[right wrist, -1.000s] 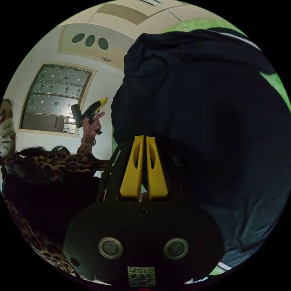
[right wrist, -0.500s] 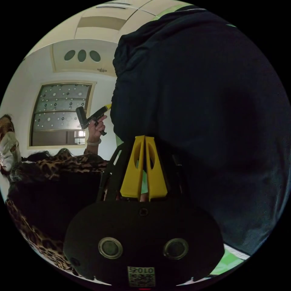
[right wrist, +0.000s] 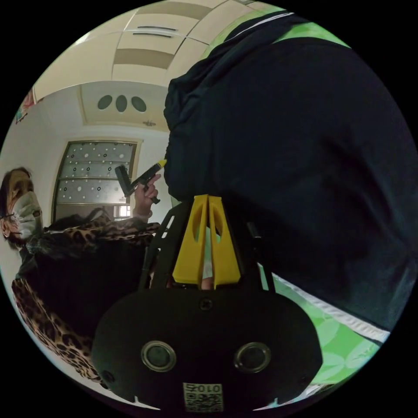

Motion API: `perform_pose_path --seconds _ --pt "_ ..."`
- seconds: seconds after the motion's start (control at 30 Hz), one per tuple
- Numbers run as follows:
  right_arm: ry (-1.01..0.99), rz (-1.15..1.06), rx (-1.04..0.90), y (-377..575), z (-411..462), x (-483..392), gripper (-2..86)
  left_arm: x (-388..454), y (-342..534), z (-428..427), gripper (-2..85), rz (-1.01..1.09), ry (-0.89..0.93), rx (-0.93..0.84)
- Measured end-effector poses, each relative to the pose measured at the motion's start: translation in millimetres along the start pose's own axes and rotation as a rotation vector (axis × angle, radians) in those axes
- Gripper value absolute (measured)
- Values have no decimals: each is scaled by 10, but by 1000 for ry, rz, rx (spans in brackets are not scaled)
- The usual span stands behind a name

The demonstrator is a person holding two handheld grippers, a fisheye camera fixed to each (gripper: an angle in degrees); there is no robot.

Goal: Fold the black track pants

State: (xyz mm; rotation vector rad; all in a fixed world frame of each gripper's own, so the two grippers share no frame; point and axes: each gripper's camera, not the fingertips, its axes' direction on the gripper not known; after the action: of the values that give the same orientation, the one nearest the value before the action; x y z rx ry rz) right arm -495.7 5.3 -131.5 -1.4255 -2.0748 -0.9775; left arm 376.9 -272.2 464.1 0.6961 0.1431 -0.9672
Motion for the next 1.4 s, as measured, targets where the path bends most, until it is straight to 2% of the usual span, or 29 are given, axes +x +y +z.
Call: perform_pose_path --seconds 0.03,0.07,0.23,0.33,0.37,0.43,0.57,0.7,0.77,0.87,0.93,1.07,1.27,1.33,1.4 --pt "3 1 -3 21 -11 11 26 19 16 172 -4 -13 -91 -79" --pt "10 1 -6 68 -23 29 26 26 48 207 -4 -5 -105 -92" --pt "67 16 -71 267 52 194 26 -211 406 21 -4 -133 -92 -68" --pt "31 14 -83 395 49 294 27 -295 462 -32 -4 -169 -117 -72" --pt "24 8 -84 454 24 314 28 -300 459 -39 -4 -173 -112 -68" --pt "18 7 -66 580 -97 332 30 -255 386 -125 -4 -162 29 25" --pt "100 143 171 1256 -869 581 39 30 172 -142 -4 -67 117 97" --pt "163 336 507 2100 -1662 1049 38 275 48 367 -4 -17 207 -28" --pt "177 360 591 2268 -1843 1191 35 339 35 548 -4 -21 282 -53" --pt "237 411 614 2357 -1999 1426 28 489 -23 773 -4 -3 317 -112" --pt "289 517 547 2416 -2026 1619 26 523 -7 933 -3 4 290 -174" --pt "260 456 496 2763 -2122 1732 23 435 33 968 -3 -12 292 -205" --pt "139 458 528 3178 -2365 1956 23 241 28 1047 -4 -77 327 -241" --pt "119 452 528 3248 -2507 1979 24 303 -67 968 -4 3 376 -243" --pt "23 337 621 3374 -2746 1944 27 322 -168 874 -4 32 394 -197"
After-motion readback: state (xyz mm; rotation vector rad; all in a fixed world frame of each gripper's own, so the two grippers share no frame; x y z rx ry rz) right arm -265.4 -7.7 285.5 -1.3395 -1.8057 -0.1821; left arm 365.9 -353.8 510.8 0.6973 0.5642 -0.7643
